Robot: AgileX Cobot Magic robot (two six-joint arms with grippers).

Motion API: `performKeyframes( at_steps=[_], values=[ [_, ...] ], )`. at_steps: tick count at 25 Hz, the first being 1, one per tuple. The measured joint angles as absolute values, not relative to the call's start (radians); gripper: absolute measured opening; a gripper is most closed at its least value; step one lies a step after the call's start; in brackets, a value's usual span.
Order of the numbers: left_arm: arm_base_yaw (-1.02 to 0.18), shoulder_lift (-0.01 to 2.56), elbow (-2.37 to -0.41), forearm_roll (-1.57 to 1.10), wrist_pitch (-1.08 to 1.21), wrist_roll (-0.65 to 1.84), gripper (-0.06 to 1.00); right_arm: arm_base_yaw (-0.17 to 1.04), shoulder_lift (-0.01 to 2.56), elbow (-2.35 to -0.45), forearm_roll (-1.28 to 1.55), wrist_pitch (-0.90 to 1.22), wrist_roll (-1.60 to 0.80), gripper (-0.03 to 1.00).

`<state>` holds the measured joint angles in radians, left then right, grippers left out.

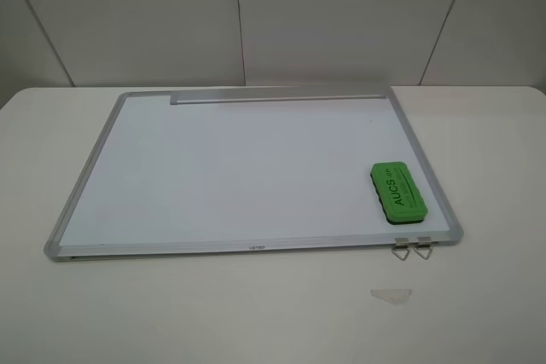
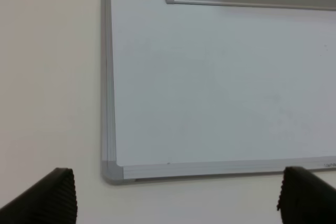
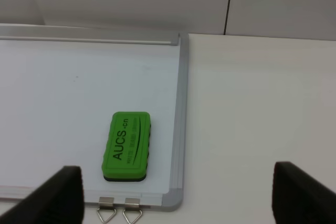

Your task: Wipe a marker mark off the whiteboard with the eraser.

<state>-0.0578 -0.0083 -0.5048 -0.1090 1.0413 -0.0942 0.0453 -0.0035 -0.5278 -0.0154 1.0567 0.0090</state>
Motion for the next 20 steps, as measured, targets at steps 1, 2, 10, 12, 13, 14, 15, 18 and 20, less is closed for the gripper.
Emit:
performKeyframes(
  at_steps=[1,2,10,12,13,14,15,18,20],
  values=[
    [-0.058,-0.008,-0.505,-0.109,1.041,-0.094,0.78,0.045,-0.003,-0.528,-0.015,1.057,0.009,0.73],
    [-0.058,-0.008,-0.505,-0.109,1.041,-0.094,0.78,0.045,-0.003,-0.528,-0.015,1.057,0.009,0.73],
    [-0.058,-0.008,-0.505,-0.109,1.041,-0.094,0.78,0.045,-0.003,-0.528,-0.015,1.057,0.009,0.73],
    [-0.058,-0.008,-0.505,-0.109,1.041,-0.094,0.78,0.045,-0.003,-0.528,-0.015,1.057,0.009,0.73],
    [-0.058,-0.008,-0.505,-0.109,1.041,-0.094,0.78,0.045,-0.003,-0.528,-0.015,1.057,0.009,0.73],
    [-0.058,-0.008,-0.505,-0.109,1.041,-0.094,0.78,0.045,-0.003,-0.528,-0.015,1.057,0.009,0.73],
    [-0.058,-0.008,-0.505,-0.109,1.041,-0.094,0.78,0.045,-0.003,-0.528,-0.015,1.057,0.009,0.73],
    [-0.058,-0.008,-0.505,-0.109,1.041,-0.094,0.78,0.045,-0.003,-0.528,-0.015,1.057,0.009,0.73],
    [-0.058,-0.008,-0.505,-0.109,1.041,-0.094,0.78,0.045,-0.003,-0.528,-0.015,1.057,0.009,0.73]
  ],
)
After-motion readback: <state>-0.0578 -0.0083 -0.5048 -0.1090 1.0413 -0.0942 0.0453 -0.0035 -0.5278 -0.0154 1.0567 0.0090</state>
